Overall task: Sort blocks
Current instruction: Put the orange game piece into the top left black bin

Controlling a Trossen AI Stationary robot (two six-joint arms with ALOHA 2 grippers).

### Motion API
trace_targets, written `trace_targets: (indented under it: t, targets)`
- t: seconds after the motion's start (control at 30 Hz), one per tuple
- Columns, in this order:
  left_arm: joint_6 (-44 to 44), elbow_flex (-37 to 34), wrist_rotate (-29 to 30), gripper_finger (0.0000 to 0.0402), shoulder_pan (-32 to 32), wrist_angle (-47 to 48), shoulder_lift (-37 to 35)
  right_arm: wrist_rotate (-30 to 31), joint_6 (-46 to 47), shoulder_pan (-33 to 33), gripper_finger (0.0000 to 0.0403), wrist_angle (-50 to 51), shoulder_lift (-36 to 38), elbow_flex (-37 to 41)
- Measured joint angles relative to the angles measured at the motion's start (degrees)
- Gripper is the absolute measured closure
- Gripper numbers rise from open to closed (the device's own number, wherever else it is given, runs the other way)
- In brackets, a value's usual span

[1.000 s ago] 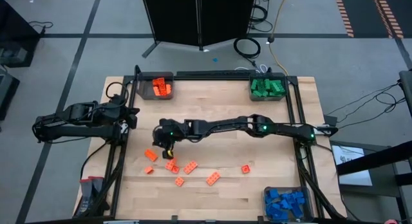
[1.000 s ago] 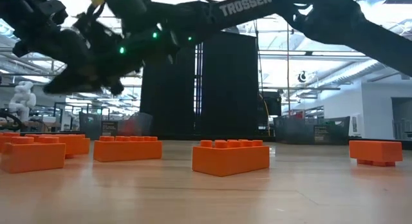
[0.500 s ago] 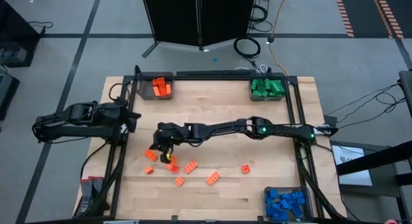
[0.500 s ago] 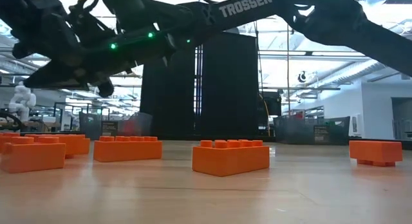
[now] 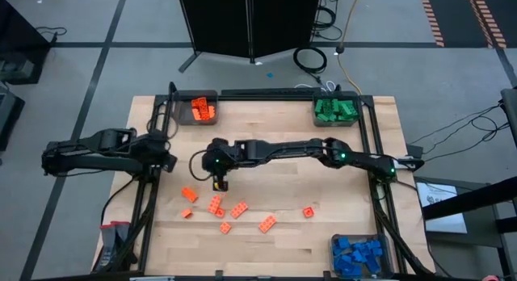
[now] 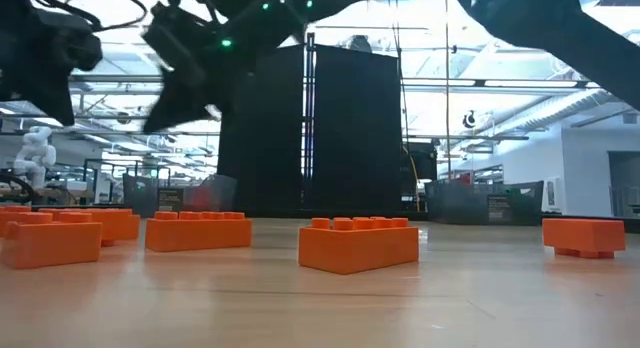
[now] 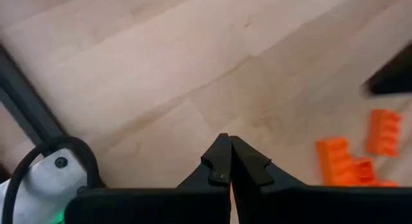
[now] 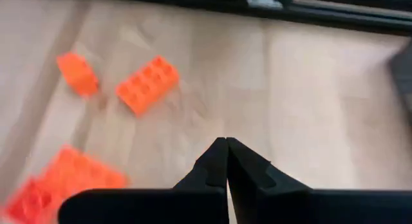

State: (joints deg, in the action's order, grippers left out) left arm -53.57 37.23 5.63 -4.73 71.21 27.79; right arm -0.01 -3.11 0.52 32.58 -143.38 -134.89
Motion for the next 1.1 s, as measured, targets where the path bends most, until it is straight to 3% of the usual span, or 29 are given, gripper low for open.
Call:
trace_targets:
  t: [0.1, 0.23, 0.37, 0.5, 0.63, 0.83, 1.1]
  targets:
    - [-0.1, 0.0, 0.2, 0.0401, 0.3, -0.2, 5.9, 3.9, -4.4, 0.0, 0.0403, 6.7, 3.4, 0.0]
    - [-0.4, 0.2, 0.3, 0.0401, 3.4, -0.3, 14.0, 4.7, -7.3, -1.1, 0.0403, 18.2, 9.8, -0.2]
    - [-2.1, 0.7, -0.4, 0.0401, 9.6, -2.7, 20.1, 5.6, -8.7, -2.6, 0.0403, 29.8, 16.0, 0.0]
    - [-7.7, -0.7, -3.1, 0.0401, 17.2, -9.3, 22.3, 11.1, -8.3, -3.5, 0.0403, 36.4, 24.0, -0.2]
    - [-17.4, -1.2, -2.5, 0.0401, 24.2, -8.0, 22.5, 17.0, -6.3, -3.6, 0.0403, 39.1, 29.1, -0.2]
    - [-32.2, -1.3, -2.7, 0.0401, 33.3, -8.5, 25.2, 21.2, -4.2, -3.5, 0.0403, 41.1, 34.1, -0.2]
    - [-43.3, -1.3, -7.3, 0.0401, 40.3, -12.7, 38.0, 21.1, -3.8, -3.5, 0.0403, 43.7, 34.3, -0.1]
